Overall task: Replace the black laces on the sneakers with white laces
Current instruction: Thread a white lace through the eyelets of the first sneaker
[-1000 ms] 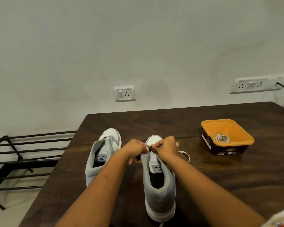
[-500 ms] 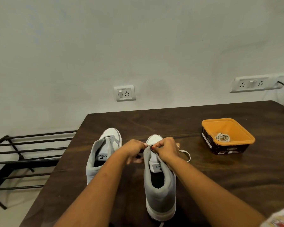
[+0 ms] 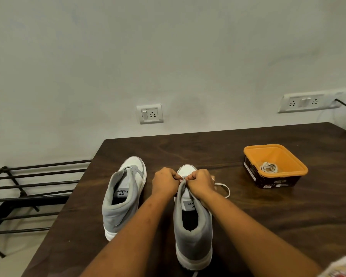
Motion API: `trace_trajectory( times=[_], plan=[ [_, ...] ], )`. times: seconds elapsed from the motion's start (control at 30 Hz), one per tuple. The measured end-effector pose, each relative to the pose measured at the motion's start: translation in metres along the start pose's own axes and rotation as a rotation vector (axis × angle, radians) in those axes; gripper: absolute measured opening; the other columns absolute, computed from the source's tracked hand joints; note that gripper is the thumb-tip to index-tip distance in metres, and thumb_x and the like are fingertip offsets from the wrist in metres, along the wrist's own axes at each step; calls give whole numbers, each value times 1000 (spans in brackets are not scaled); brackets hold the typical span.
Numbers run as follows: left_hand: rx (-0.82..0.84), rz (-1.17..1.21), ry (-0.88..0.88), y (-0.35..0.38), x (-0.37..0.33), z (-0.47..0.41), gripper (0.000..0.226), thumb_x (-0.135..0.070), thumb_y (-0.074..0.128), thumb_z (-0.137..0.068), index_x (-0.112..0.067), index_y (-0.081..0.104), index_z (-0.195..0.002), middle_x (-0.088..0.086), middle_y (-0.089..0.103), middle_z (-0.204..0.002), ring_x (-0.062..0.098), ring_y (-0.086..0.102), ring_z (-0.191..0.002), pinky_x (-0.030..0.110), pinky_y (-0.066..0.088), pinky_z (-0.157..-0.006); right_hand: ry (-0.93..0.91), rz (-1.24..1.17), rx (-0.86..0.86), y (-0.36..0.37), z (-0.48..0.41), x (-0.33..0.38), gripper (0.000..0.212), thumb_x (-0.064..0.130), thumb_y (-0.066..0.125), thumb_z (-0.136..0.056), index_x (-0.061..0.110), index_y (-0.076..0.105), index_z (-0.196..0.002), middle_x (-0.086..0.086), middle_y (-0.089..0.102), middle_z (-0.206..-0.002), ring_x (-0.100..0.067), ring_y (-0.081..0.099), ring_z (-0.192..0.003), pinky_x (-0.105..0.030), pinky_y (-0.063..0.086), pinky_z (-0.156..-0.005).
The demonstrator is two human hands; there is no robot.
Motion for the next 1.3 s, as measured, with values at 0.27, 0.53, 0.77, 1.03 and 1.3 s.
trace_trajectory(
  times=[0.27, 0.53, 0.77, 1.03, 1.3],
  plan=[
    [-9, -90, 12, 5, 1, -1, 9, -19, 57, -88, -20, 64, -83, 6, 69, -102, 25, 61, -95, 31, 48, -80, 5, 85, -37, -4, 3, 3, 22, 37, 64, -87, 24, 67, -68, -1, 61, -116, -29, 42, -119, -40, 41, -94],
    [-301, 376, -97, -38, -4, -1, 16, -10, 33, -98, -15, 48, -101, 10, 64, -102, 27, 61, -91, 37, 52, -80, -11, 150, 2, -13, 5, 5, 18, 38, 64, -84, 24, 75, -87, 1, 60, -119, -30, 41, -123, -42, 41, -96],
    [-482, 1417, -217, -95, -2, 13, 21, -9, 27, -101, -18, 45, -109, 4, 46, -77, 13, 46, -55, 24, 41, -52, 15, 95, 39, -17, 10, 5, 24, 36, 63, -83, 27, 69, -61, 2, 67, -103, -28, 51, -116, -45, 38, -99],
    [154, -322, 117, -6, 0, -5, 33, -48, 49, -91, -18, 54, -104, 5, 60, -109, 27, 57, -103, 36, 45, -84, 46, 54, 43, -17, 12, 7, 31, 39, 62, -81, 22, 63, -55, 3, 69, -89, -23, 54, -107, -43, 31, -93],
    [68, 469, 81, -15, -16, -4, 34, -19, 43, -100, -16, 48, -66, 2, 47, -64, 16, 40, -60, 29, 34, -60, 55, 75, 35, -16, 8, 3, 28, 36, 62, -79, 21, 64, -55, 3, 68, -84, -24, 57, -100, -42, 29, -88]
  ],
)
Point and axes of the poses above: each hand's wrist, its own z-axis away from the middle knuckle, its own y-axis out of the palm, x = y × z, the point moved 7 cm from there along -z, towards the middle knuckle
